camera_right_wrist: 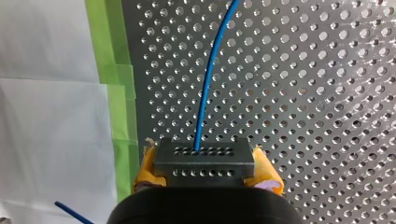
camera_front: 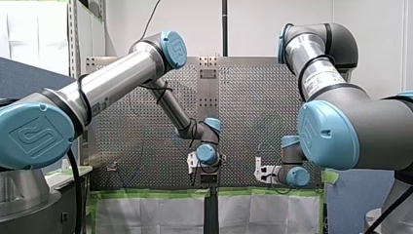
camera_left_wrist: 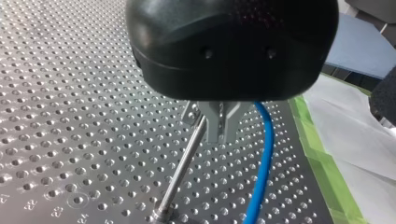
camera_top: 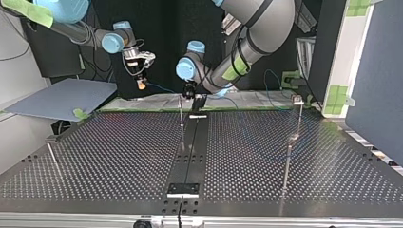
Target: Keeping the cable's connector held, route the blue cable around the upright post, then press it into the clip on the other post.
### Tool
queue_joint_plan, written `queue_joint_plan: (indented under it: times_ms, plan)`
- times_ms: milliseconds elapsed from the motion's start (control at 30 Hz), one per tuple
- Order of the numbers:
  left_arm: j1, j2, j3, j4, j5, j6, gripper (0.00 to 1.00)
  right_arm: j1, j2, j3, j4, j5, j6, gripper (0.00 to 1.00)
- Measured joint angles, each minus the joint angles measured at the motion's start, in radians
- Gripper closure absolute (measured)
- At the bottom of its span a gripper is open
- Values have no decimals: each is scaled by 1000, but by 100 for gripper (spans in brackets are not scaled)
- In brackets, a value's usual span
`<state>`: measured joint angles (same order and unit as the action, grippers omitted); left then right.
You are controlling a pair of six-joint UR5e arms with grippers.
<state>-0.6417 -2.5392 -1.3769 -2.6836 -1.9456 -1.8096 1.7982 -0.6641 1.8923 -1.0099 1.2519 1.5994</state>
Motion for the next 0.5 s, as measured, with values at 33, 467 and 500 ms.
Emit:
queue_joint_plan:
  times_ms: [33, 467, 500]
  plan:
    - [0, 0, 0, 2, 0, 0, 100, 0, 0, -3, 1, 0, -1, 100]
    - [-7, -2, -5, -26, -60, -3, 100, -2, 0, -18, -5, -11, -2, 100]
    - [-7, -2, -7, -25, -64, -3, 100, -3, 0, -18, -6, -12, -2, 100]
